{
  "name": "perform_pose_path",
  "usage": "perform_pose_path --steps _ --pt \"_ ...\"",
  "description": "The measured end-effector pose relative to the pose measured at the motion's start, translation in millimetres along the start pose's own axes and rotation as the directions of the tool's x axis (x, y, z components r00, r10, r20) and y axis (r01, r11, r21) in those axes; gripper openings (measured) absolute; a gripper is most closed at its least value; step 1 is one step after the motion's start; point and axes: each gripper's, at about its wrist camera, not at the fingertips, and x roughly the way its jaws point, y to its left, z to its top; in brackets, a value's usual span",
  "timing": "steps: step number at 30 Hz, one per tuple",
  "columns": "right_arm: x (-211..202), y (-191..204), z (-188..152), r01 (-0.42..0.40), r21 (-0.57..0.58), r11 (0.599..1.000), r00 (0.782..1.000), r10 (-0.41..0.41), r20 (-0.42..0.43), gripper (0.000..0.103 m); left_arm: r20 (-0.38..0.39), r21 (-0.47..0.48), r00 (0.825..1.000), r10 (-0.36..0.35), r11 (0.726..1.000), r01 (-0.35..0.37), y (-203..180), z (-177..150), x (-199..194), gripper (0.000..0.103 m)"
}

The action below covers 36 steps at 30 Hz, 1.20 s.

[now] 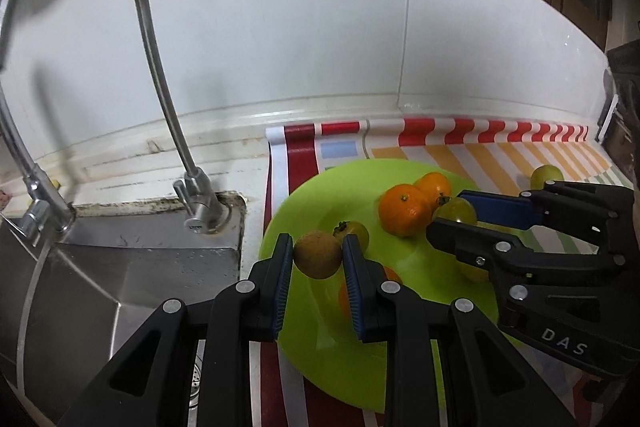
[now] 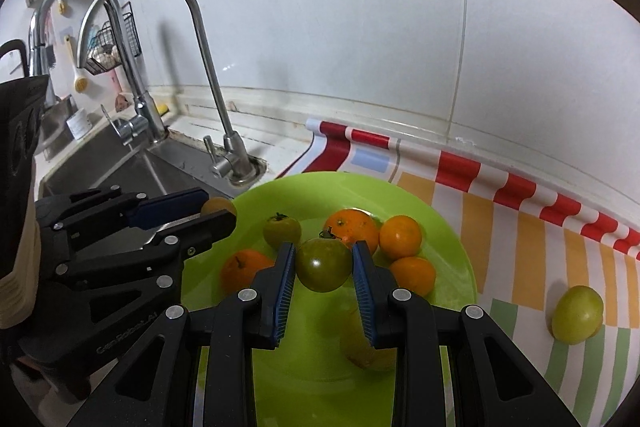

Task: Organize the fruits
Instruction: 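Open both grippers to set the yellow fruit and tomato on the plate, then withdraw both open grippers from the plate toward the last fruits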

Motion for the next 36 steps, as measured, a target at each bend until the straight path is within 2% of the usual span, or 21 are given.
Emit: perform_pose_path --steps 7,11,14,19,21,27,30,36 --pt "7.0 -5.5 -1.4 0.008 0.01 1.0 1.0 -0.008 -0.013 0.03 -0.035 -0.016 0.997 -0.073 0.997 0.073 1.1 2.3 14.9 0.026" --pt "7.7 -7.8 -2.2 0.016 0.011 1.0 1.0 -0.016 -0.014 0.03 -0.035 -0.007 0.996 -0.087 0.996 0.087 -2.2 2.5 17.1 0.027" --pt "5.4 -8.6 -2.7 0.02 0.016 1.0 1.0 -0.019 -0.013 0.039 -0.03 -0.017 0.996 -0.088 0.996 0.088 -2.7 3.7 12.8 0.03" --pt "-7.6 -8.2 -1.4 0.029 0.019 0.999 0.999 -0.029 0.018 0.039 -0.006 -0.036 0.998 -0.058 0.998 0.058 -2.8 4.6 -4.7 0.033" --pt "-16.1 -7.4 -1.2 0.032 0.017 0.999 0.999 -0.032 0.037 0.039 0.01 -0.045 0.999 -0.038 0.998 0.039 -4.6 4.5 -15.5 0.044" --pt "-46.2 -4.9 -3.1 0.035 0.024 0.999 0.995 -0.037 0.091 0.039 0.042 -0.063 0.999 -0.012 0.998 0.014 -10.8 0.4 -45.6 0.052" --pt "-61.3 -3.4 -6.2 0.049 0.019 0.999 0.993 -0.051 0.11 0.046 0.064 -0.067 0.998 0.001 0.998 0.003 -16.5 -2.0 -63.1 0.055" --pt "-90.3 -3.6 -15.7 0.063 0.041 0.997 0.988 -0.069 0.14 0.047 0.097 -0.077 0.995 0.031 0.997 -0.023 -27.6 -5.1 -93.4 0.061"
